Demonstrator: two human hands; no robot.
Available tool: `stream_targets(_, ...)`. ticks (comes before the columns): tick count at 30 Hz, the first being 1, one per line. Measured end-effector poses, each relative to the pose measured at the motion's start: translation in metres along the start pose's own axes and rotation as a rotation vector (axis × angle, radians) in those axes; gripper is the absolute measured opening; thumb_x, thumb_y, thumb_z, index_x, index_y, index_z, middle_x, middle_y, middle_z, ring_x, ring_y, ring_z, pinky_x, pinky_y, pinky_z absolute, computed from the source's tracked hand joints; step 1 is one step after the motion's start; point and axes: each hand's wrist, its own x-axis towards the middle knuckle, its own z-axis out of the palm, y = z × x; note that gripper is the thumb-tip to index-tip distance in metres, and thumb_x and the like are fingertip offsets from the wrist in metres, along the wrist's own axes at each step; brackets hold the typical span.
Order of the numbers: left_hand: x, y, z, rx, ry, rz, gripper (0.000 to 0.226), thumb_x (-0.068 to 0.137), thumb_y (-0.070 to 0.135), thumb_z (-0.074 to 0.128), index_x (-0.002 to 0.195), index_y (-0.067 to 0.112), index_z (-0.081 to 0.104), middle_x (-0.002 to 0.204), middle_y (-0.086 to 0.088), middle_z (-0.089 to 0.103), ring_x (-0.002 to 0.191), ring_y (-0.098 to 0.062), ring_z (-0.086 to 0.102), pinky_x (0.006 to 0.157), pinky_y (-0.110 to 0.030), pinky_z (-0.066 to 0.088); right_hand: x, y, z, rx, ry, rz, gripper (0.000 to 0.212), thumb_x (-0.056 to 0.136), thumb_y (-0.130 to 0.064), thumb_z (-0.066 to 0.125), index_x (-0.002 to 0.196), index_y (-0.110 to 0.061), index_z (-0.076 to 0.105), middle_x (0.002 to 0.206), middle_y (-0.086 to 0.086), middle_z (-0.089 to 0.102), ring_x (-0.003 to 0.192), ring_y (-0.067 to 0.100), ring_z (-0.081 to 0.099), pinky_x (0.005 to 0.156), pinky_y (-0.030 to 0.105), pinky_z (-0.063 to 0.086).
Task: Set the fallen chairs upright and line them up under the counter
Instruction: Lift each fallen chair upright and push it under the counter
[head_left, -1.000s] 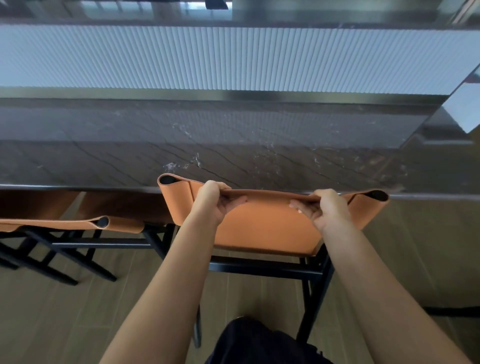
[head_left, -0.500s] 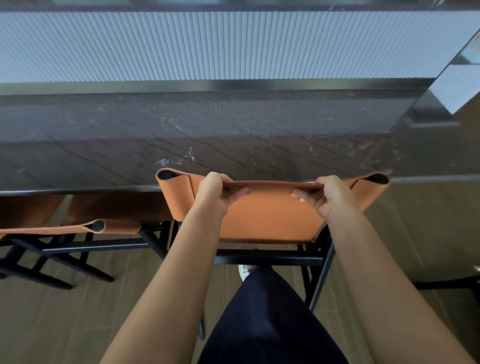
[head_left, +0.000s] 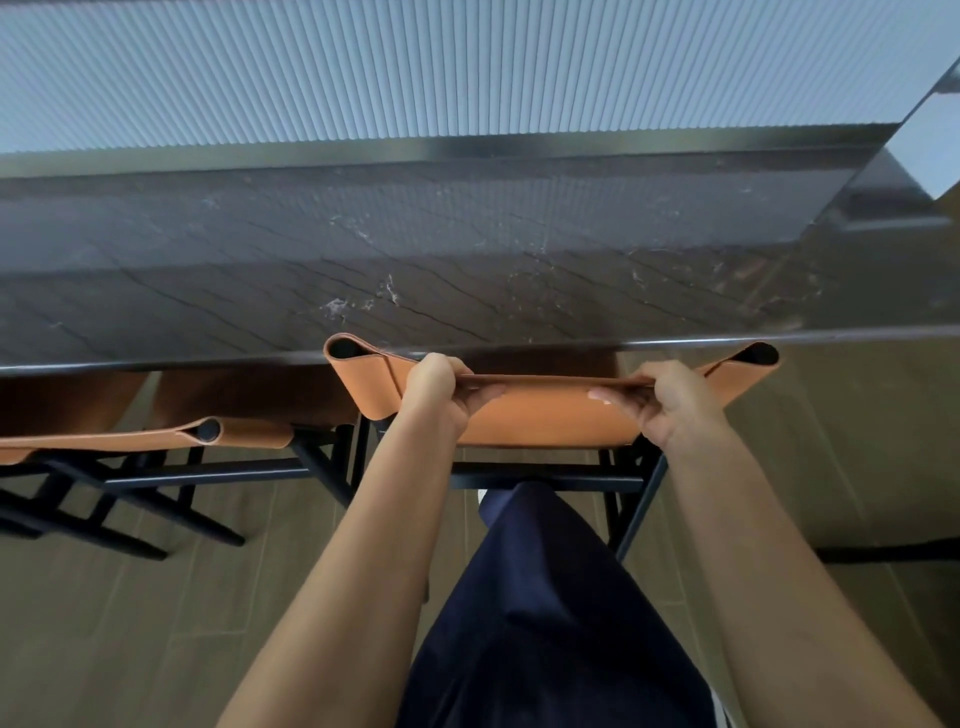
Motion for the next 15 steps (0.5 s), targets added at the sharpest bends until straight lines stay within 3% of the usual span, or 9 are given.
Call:
stream_targets(4, 0.010, 0.000, 0.000, -0.066, -0.037, 0.060, 0.013, 0.093, -0.012, 0.036, 0.096, -0.006, 0.047, 0.116, -0.027, 0.050, 0.115, -0.048, 0.055, 0.085, -0.052, 0.052, 0.015, 0.000, 0.004, -0.004, -0.021, 0.004, 0.013, 0.089, 0.011, 0.048, 0.095, 0.002, 0.054, 0.089, 0.021, 0.062, 0.067, 0.036, 0.071, 0.048, 0.040, 0.057)
stream_targets(7, 0.026, -0.002, -0.007, -0.102, -0.052, 0.090, 0.017, 0.092, -0.014, 0.034, 0.085, -0.004, 0.046, 0.115, -0.028, 0.046, 0.115, -0.050, 0.052, 0.098, -0.055, 0.046, 0.028, 0.004, 0.012, -0.008, -0.046, 0.023, 0.012, 0.089, 0.012, 0.046, 0.089, 0.002, 0.053, 0.086, 0.020, 0.061, 0.070, 0.036, 0.069, 0.046, 0.040, 0.057)
stream_targets(11, 0.050, 0.003, -0.013, -0.091, -0.048, 0.122, 0.019, 0.091, -0.015, 0.034, 0.085, -0.003, 0.046, 0.095, -0.023, 0.052, 0.097, -0.044, 0.055, 0.093, -0.056, 0.047, 0.046, 0.008, 0.028, -0.010, -0.082, 0.030, 0.016, 0.088, 0.015, 0.045, 0.092, 0.002, 0.053, 0.090, 0.022, 0.060, 0.076, 0.036, 0.068, 0.048, 0.043, 0.058)
stream_targets(15, 0.070, 0.012, -0.012, -0.082, -0.047, 0.162, 0.019, 0.091, -0.015, 0.033, 0.083, -0.004, 0.046, 0.088, -0.022, 0.053, 0.080, -0.040, 0.057, 0.087, -0.056, 0.048, 0.061, 0.008, 0.044, -0.002, -0.092, 0.024, 0.021, 0.088, 0.017, 0.043, 0.097, 0.001, 0.052, 0.097, 0.023, 0.059, 0.082, 0.039, 0.065, 0.051, 0.047, 0.059)
